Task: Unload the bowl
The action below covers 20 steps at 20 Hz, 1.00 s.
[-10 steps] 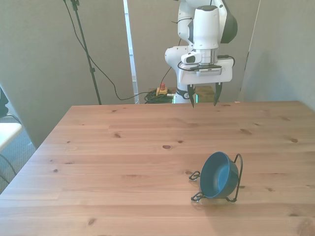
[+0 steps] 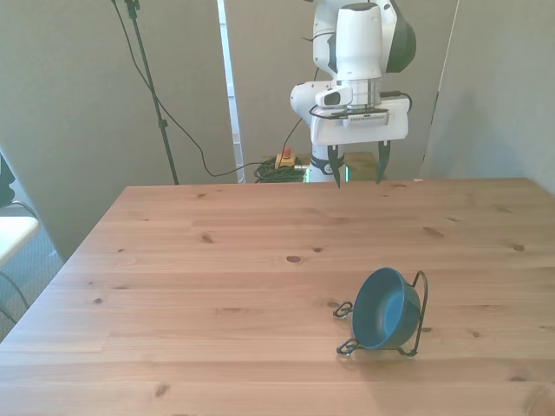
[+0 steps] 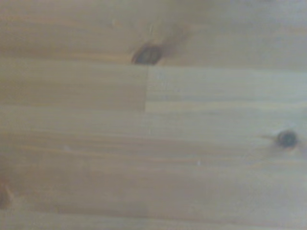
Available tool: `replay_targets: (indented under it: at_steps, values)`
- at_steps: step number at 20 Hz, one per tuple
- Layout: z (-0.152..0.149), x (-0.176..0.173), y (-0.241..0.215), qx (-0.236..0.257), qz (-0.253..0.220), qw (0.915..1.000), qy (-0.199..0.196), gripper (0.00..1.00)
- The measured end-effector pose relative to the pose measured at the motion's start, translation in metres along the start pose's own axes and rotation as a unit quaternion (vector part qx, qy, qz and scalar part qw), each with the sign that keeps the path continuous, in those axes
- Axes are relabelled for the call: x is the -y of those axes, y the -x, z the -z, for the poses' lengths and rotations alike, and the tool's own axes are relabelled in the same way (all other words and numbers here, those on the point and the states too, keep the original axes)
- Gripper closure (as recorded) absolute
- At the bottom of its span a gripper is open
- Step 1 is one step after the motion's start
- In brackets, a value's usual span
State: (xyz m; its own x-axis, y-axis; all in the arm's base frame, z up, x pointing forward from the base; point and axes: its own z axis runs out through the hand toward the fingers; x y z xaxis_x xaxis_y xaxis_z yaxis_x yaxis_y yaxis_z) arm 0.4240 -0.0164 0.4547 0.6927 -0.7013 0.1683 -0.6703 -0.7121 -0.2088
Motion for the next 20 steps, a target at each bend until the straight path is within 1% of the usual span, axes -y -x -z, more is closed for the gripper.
replay_targets:
  at_steps: [3, 5, 7, 10, 13, 16, 20]
  values:
    - [0.007, 0.006, -0.018, -0.018, 0.015, 0.9994, -0.025, 0.0]
    - [0.004, 0.013, -0.031, -0.018, 0.024, 0.9988, -0.038, 0.0]
    - [-0.004, 0.024, -0.046, -0.016, 0.02, 0.9986, -0.046, 0.0]
    - [-0.022, 0.045, -0.071, -0.014, 0.022, 0.9982, -0.054, 0.0]
    - [-0.033, 0.071, -0.09, -0.019, 0.04, 0.9959, -0.078, 0.0]
    - [-0.034, 0.095, -0.104, -0.024, 0.056, 0.9938, -0.093, 0.0]
    - [-0.033, 0.115, -0.119, -0.033, 0.069, 0.9915, -0.106, 0.0]
